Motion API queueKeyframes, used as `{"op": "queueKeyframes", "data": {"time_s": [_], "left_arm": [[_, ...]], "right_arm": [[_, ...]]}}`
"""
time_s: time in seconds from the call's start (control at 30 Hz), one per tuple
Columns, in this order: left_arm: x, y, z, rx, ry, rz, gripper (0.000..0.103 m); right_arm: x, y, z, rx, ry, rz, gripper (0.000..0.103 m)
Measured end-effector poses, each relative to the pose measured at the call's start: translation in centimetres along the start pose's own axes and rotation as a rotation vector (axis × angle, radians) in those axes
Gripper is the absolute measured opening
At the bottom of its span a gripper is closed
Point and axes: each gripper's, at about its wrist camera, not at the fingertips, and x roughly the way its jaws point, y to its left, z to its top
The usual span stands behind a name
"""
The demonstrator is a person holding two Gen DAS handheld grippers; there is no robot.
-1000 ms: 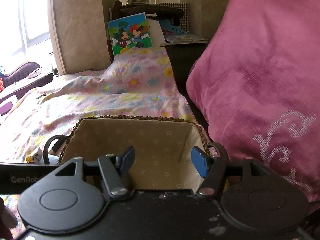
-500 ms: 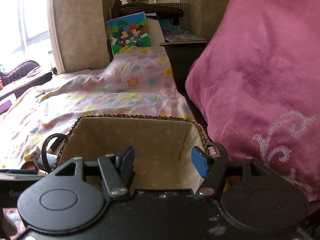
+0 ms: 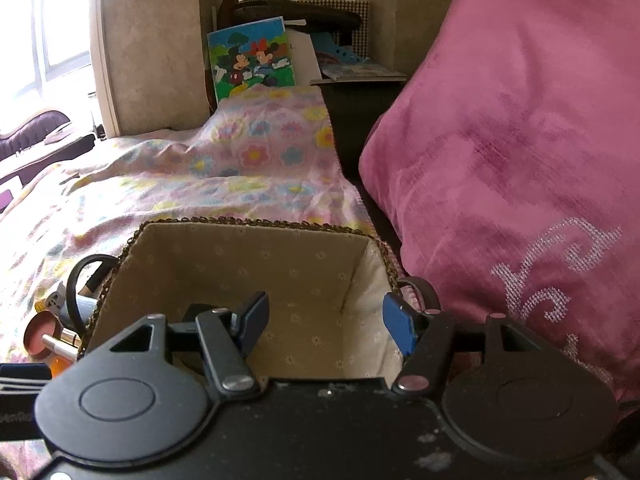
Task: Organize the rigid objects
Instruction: 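Open the left tool to drop the black compact into the basket, then move both tools back from the basket toward the remaining items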
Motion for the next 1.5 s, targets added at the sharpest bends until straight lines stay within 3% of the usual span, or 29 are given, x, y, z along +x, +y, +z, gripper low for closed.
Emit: {"op": "queueKeyframes", "data": {"time_s": [0.4,0.77,1.03,1.17,1.33,1.5], "left_arm": [[-0.8,2.8,0.0,-0.029,-0.013,0.036,0.078],[-1.7,12.1,2.4,-0.227,-0.046,0.167,0.080],[0.0,17.6,5.2,-0.329,-0.002,0.222,0.081],[1.8,18.9,6.1,-0.336,0.032,0.248,0.081],[5.0,19.6,6.5,-0.314,0.102,0.251,0.081],[7.5,20.0,6.5,-0.332,0.115,0.179,0.081]], "right_arm": [[-1.4,2.9,-0.2,-0.069,-0.032,0.093,0.063],[-4.6,9.5,-1.9,-0.225,-0.077,0.300,0.063],[-6.7,15.7,-5.2,-0.376,-0.083,0.452,0.064],[-6.7,18.3,-6.5,-0.407,-0.039,0.512,0.065],[-4.9,21.0,-8.0,-0.429,0.040,0.503,0.066],[-2.1,22.5,-8.8,-0.410,0.126,0.420,0.070]]}}
